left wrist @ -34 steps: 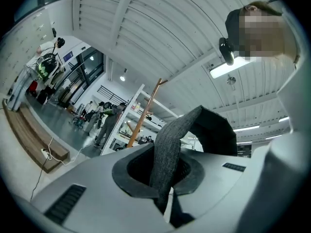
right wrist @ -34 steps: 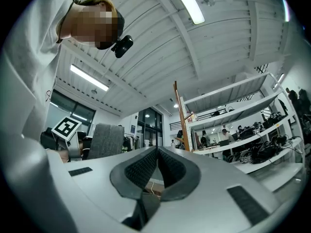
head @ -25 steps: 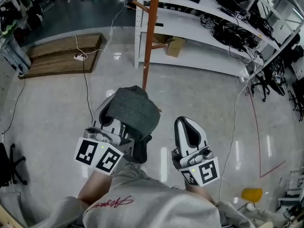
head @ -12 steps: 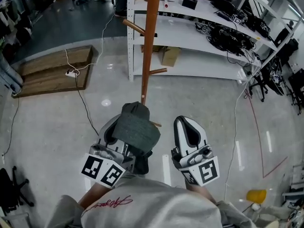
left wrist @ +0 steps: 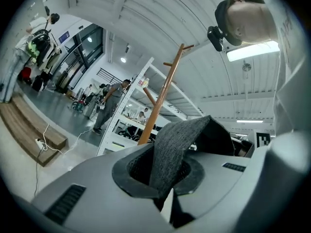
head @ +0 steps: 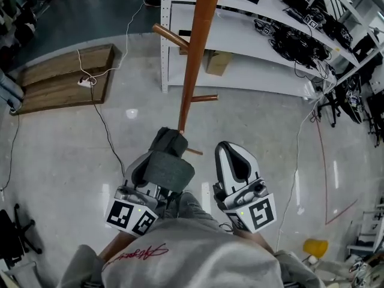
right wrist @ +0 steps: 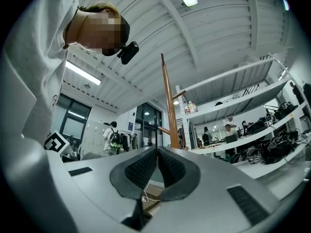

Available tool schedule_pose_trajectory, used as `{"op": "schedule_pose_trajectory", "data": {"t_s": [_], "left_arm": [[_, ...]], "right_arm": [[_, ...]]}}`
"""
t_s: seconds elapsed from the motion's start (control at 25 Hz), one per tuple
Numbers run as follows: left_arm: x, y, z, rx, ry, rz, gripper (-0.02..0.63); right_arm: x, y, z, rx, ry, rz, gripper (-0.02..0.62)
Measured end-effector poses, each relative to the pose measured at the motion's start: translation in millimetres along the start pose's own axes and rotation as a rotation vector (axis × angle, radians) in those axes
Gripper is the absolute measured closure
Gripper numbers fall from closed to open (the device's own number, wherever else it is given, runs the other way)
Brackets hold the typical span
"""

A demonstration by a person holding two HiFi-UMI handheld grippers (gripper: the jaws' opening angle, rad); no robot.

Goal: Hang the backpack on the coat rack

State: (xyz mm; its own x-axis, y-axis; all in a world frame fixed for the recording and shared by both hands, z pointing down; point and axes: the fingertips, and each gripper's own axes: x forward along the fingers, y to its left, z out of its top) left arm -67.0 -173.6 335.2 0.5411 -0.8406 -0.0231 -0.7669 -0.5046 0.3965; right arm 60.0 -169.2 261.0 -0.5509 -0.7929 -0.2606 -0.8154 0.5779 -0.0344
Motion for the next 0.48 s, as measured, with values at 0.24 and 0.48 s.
{"op": "schedule_pose_trajectory", "data": {"t_s": [0.24, 0.48], "left_arm": [[18.8, 26.4, -23.1, 0.009, 0.027, 0.122, 0.569], [54.0, 44.9, -52.6, 0.008, 0.051, 0.189, 0.569]], "right_arm": [[14.0, -16.6, -11.1, 0.033, 0.019, 0.055, 0.574], [14.5, -31.9, -32.5, 0.086, 0.061, 0.078, 0.574]]}}
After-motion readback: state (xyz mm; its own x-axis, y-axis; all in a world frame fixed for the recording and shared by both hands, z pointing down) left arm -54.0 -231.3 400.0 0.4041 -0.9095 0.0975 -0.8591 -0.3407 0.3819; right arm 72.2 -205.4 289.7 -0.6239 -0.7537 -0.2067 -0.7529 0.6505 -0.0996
